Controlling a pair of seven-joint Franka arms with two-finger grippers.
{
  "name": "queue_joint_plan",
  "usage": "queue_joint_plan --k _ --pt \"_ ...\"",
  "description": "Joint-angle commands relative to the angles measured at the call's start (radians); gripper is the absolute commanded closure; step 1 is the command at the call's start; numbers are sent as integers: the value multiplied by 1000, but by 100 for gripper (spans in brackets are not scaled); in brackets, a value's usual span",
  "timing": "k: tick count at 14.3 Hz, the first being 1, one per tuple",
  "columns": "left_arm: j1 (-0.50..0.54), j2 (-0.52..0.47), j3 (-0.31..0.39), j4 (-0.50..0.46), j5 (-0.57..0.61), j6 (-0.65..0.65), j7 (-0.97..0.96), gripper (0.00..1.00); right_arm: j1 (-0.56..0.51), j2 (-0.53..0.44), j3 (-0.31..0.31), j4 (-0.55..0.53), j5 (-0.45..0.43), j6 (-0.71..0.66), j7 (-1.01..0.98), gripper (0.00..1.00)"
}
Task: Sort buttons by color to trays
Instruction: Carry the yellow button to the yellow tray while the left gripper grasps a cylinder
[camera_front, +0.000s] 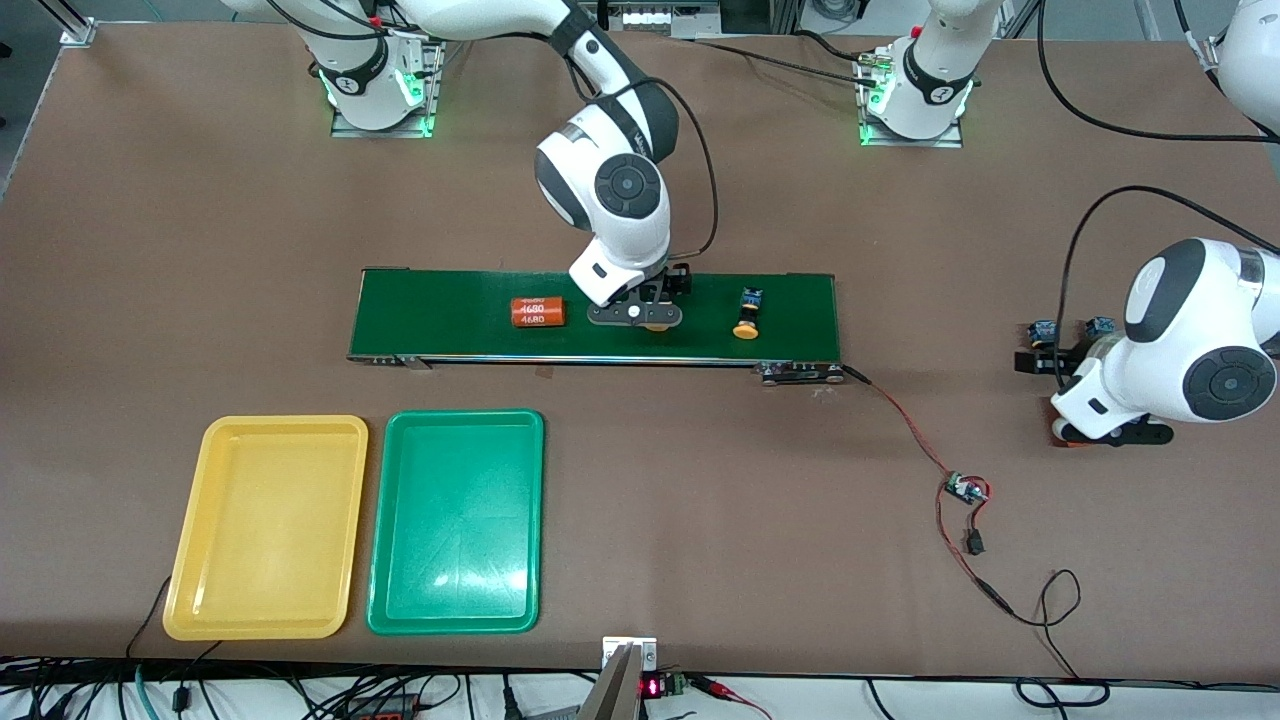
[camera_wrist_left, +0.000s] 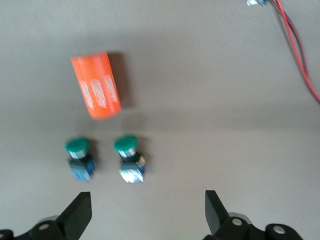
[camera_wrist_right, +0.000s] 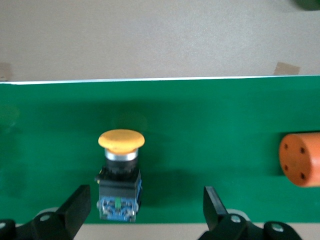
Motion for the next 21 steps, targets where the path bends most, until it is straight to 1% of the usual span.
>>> queue_joint_plan --k 1,3,4,5,6,7,9,10,11,12,13,14,15,16,17,18,19,21 --pt "87 48 3 -13 31 121 146 0 -4 19 0 6 -12 19 13 0" --pt "105 80 34 -15 31 202 183 0 -6 30 0 7 -12 19 13 0" --pt "105 92 60 -22 31 254 185 0 -6 31 0 7 -14 19 10 8" --pt "105 98 71 -37 31 309 183 0 -9 33 0 7 -14 19 8 16" --pt "102 104 96 -45 32 374 183 0 -12 31 0 7 -14 19 5 28" --pt "95 111 132 -50 41 428 185 0 -12 33 0 7 -14 19 4 42" --pt "101 135 140 -59 45 465 185 0 -14 33 0 6 -14 19 -1 50" --pt "104 144 147 -62 45 486 185 0 -14 36 0 6 -14 19 -1 59" --pt "104 152 158 -62 45 489 185 3 -14 37 0 7 -14 19 1 66" --pt "104 157 158 -70 43 490 185 16 -17 34 -2 9 -14 19 -1 72" --pt "104 157 158 -82 43 490 185 37 -20 31 -5 16 -14 18 -7 76" --pt "104 155 158 -84 43 482 185 51 -23 22 -20 21 -12 10 -11 79" --pt "102 154 157 -84 42 479 187 56 -21 19 -40 32 -11 7 -12 82" --pt "99 149 153 -79 42 479 187 61 -23 7 -57 45 -11 1 -8 83" --pt "98 143 147 -80 40 465 188 64 -24 -4 -86 48 -9 -16 -11 83" --pt "99 132 128 -74 28 419 188 65 -23 -10 -130 64 -8 -45 -12 84" --pt "105 131 85 -65 25 366 187 65 -23 -13 -166 91 -12 -61 -8 86" --pt "110 120 -12 -22 23 220 186 65 -26 -15 -273 105 -8 -88 -22 86"
